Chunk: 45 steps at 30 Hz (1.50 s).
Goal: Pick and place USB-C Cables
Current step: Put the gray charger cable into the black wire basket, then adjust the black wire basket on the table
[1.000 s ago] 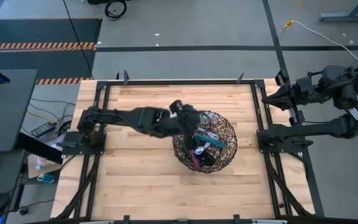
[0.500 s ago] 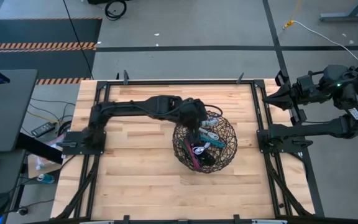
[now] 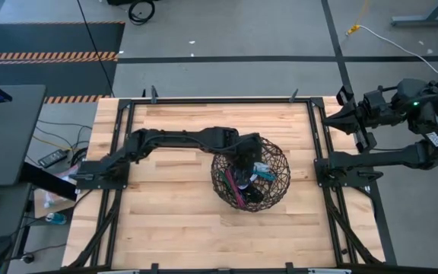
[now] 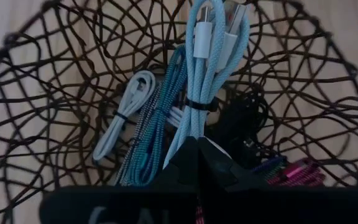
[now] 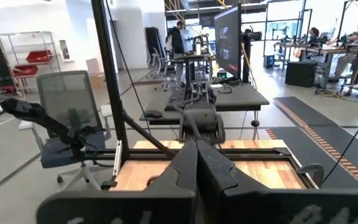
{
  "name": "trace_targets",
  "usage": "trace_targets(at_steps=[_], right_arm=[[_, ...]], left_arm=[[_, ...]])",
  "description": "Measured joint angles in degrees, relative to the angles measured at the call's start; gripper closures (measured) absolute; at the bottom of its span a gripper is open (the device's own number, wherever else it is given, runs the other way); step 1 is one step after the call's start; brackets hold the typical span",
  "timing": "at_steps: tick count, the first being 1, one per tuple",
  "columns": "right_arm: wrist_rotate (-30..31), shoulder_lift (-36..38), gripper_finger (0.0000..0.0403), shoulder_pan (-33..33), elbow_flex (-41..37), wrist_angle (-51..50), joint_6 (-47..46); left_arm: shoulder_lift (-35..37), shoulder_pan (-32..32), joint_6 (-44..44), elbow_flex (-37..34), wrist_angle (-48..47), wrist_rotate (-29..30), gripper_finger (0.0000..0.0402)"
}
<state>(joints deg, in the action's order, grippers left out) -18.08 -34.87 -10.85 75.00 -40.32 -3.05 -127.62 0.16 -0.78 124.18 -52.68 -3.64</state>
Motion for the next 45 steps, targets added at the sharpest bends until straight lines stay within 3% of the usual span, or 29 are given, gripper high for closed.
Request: trace_targets(at_steps=[5, 19, 26, 33, 39, 45], right_arm=[[-0.01, 0.00, 0.0398, 0.01, 0.00, 0.01, -0.02], [-0.03, 0.00, 0.0398, 0.00, 0.00, -0.04, 0.45], [-0.39, 0.00, 0.0398, 0.00, 0.00, -0.27, 1.92], [-1.16, 0.00, 0.0396, 0.01, 0.00, -0.31, 2.19], [-1.22, 0.02, 0.0394, 0.01, 0.00, -0.08, 4.65], [-1.15, 0.02, 0.0396, 0.00, -0.02, 0.37, 10.47]], left_arm=[[-0.87, 0.00, -0.25, 0.00, 0.58, 0.02, 0.0395], [-0.65, 0.03, -6.94, 0.00, 4.96, 2.51, 0.0306], [-0.63, 0.34, -10.64, 0.00, 23.67, 2.44, 0.0265], [-0.07, 1.88, -14.82, 0.00, 37.03, 2.49, 0.0253], [2.57, 4.09, -18.09, -0.07, 37.14, 2.29, 0.0255], [7.70, 8.06, -20.15, -0.04, 27.43, 2.59, 0.0255]])
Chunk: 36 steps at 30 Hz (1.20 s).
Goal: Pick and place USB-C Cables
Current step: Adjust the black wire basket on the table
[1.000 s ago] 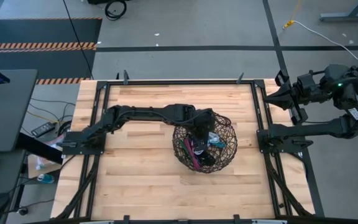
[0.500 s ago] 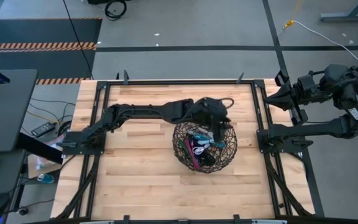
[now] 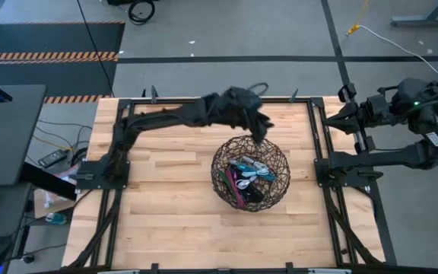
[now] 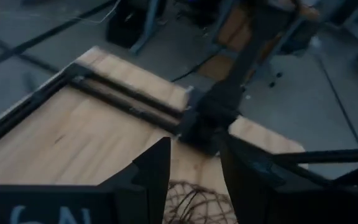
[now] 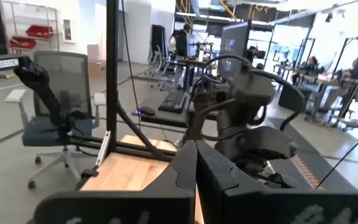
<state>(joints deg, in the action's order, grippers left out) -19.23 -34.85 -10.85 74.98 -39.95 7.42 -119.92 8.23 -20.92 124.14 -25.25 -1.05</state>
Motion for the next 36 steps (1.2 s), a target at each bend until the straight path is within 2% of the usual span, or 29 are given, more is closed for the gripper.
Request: trace_targets(at_steps=[3, 8, 10, 14, 17, 23, 27, 30, 33, 36], right_arm=[[0.03, -0.06, 0.0396, 0.00, 0.00, 0.90, 0.24], [1.87, -1.15, 0.0389, -0.04, 0.02, -1.65, 0.26], [5.96, -1.94, 0.0389, -0.04, 0.00, -5.06, 0.30], [18.22, -3.93, 0.0398, -0.04, 0.00, -12.15, -0.43], [24.61, -5.82, 0.0400, -0.04, 0.00, -15.81, -4.42], [34.02, -10.37, 0.0401, -0.04, -0.54, -19.96, -13.58], [36.64, -12.80, 0.0401, -0.04, -3.35, -18.46, -16.98], [38.55, -14.75, 0.0402, -0.04, -4.53, -18.11, -18.74], [39.36, -15.73, 0.0402, -0.04, -4.66, -18.19, -19.96], [39.64, -16.00, 0.0402, -0.04, -4.66, -22.01, -23.31]], left_arm=[[2.34, 1.68, -1.01, 0.02, -5.25, 1.59, 0.0255], [5.90, 3.23, 0.48, 0.04, -13.20, 7.70, 0.0255], [7.46, 3.54, 2.03, 0.04, -15.86, 10.92, 0.0255], [11.24, 3.86, 4.75, 0.04, -23.91, 17.84, 0.0255], [14.35, 3.89, 5.12, 0.04, -30.31, 20.99, 0.0255], [21.95, 3.69, 4.79, 0.04, -46.93, 23.39, 0.0255], [24.77, 3.43, 7.16, 0.06, -54.84, 23.37, 0.0255], [25.69, 3.61, 11.58, 0.06, -56.72, 23.35, 0.0255], [25.64, 4.68, 15.65, 0.06, -54.09, 23.33, 0.0255], [24.74, 5.48, 18.60, 0.06, -53.49, 23.40, 0.0255]])
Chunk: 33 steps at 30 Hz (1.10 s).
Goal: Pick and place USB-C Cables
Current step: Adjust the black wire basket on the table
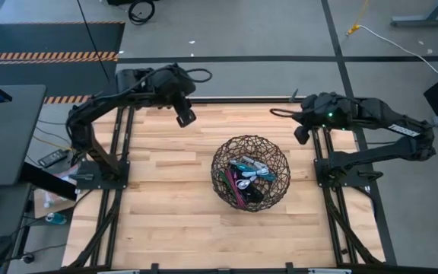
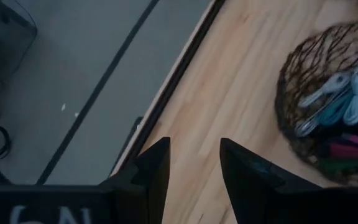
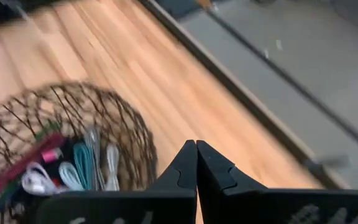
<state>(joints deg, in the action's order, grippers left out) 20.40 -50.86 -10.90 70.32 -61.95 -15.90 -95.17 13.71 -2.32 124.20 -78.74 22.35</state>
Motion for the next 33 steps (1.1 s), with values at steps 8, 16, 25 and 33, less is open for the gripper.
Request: trace_targets(at_steps=[8, 16, 25, 33], right_arm=[[0.08, 0.66, 0.0402, 0.55, -3.27, -25.03, -19.33], [-8.80, 1.80, 0.0402, 4.75, -21.68, -17.63, -29.63], [-10.13, 1.73, 0.0403, 8.93, -32.72, -2.01, -35.04], [-7.61, 0.05, 0.0403, 9.86, -32.70, 3.96, -35.68]], left_arm=[[-2.14, -0.19, -5.70, -0.03, -2.32, -0.10, 0.0255], [-2.69, -0.45, -9.10, -0.04, -2.24, -0.10, 0.0256], [-2.76, -0.84, -10.44, -0.04, -4.26, -0.11, 0.0256], [-2.76, -0.82, -10.06, -0.04, -4.55, -0.11, 0.0257]])
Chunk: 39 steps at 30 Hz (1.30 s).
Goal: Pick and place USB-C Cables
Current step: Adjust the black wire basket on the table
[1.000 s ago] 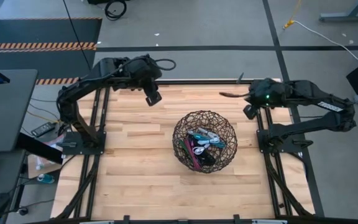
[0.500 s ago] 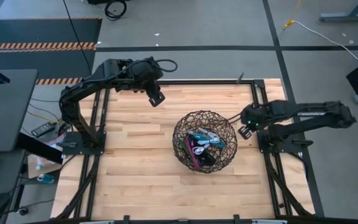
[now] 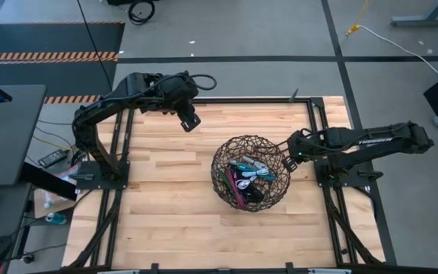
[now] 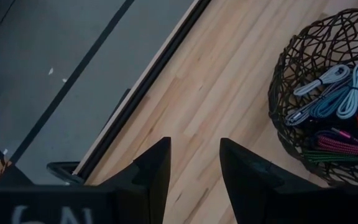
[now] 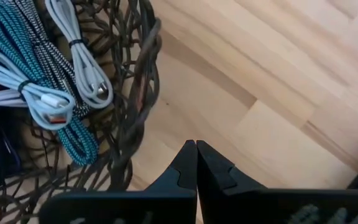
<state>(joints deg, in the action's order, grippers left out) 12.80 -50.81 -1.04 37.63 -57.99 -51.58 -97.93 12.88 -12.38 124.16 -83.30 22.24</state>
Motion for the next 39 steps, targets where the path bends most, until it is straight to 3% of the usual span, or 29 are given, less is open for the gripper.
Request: trace_targets(at_steps=[10, 31, 39], right_arm=[[-0.24, -6.72, 0.0403, 1.49, 0.04, 7.03, -1.04], [-1.18, -18.25, 0.0403, 1.84, 0.07, 32.83, 0.77], [1.18, -16.46, 0.0403, -0.64, 4.95, 25.84, 8.54]], left_arm=[[0.00, 0.00, 0.13, 0.00, -2.97, 0.02, 0.0258], [0.00, 0.00, 0.11, 0.00, -5.12, 0.01, 0.0258], [0.00, 0.00, 0.04, 0.00, -5.32, 0.00, 0.0258]])
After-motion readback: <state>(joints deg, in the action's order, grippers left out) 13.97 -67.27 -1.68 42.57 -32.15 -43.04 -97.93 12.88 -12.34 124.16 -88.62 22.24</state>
